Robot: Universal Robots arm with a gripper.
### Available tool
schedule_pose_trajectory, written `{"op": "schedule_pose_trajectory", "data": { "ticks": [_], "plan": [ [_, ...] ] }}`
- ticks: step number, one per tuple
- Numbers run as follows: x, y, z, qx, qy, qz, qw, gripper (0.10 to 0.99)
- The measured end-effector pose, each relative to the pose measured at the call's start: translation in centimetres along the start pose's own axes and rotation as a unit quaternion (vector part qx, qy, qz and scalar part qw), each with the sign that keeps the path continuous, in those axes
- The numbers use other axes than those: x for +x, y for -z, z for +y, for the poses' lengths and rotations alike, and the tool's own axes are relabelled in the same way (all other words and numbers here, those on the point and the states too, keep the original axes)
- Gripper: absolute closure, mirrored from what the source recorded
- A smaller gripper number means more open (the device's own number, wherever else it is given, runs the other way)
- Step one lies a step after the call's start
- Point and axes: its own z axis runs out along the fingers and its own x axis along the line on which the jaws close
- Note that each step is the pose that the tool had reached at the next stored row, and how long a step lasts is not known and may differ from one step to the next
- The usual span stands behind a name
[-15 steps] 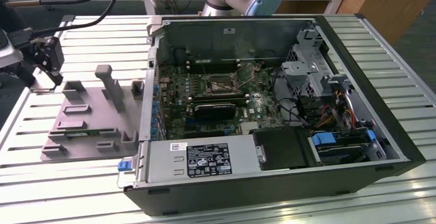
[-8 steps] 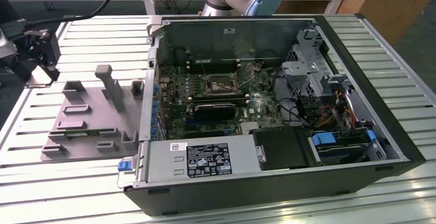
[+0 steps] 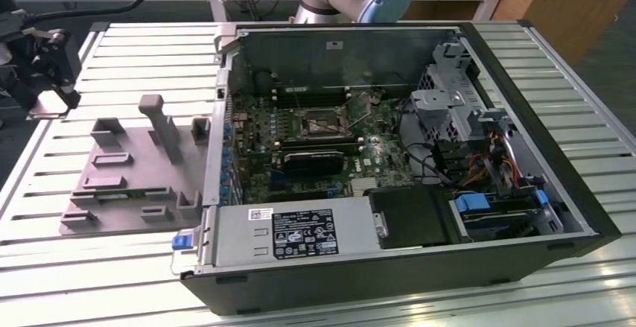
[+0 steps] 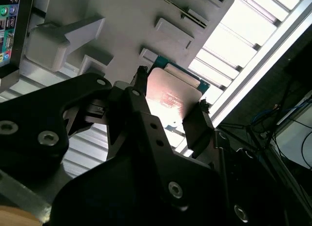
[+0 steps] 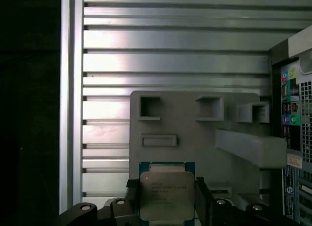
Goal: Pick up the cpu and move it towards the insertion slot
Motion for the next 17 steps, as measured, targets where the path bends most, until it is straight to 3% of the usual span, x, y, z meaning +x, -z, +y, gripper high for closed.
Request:
{"op": "schedule_pose_trajectory", "data": {
  "ticks": [17],
  "plan": [
    [-0.1, 2.99, 0.11, 0.0005, 0.0, -0.0001, 1.0, 0.549]
  ]
}}
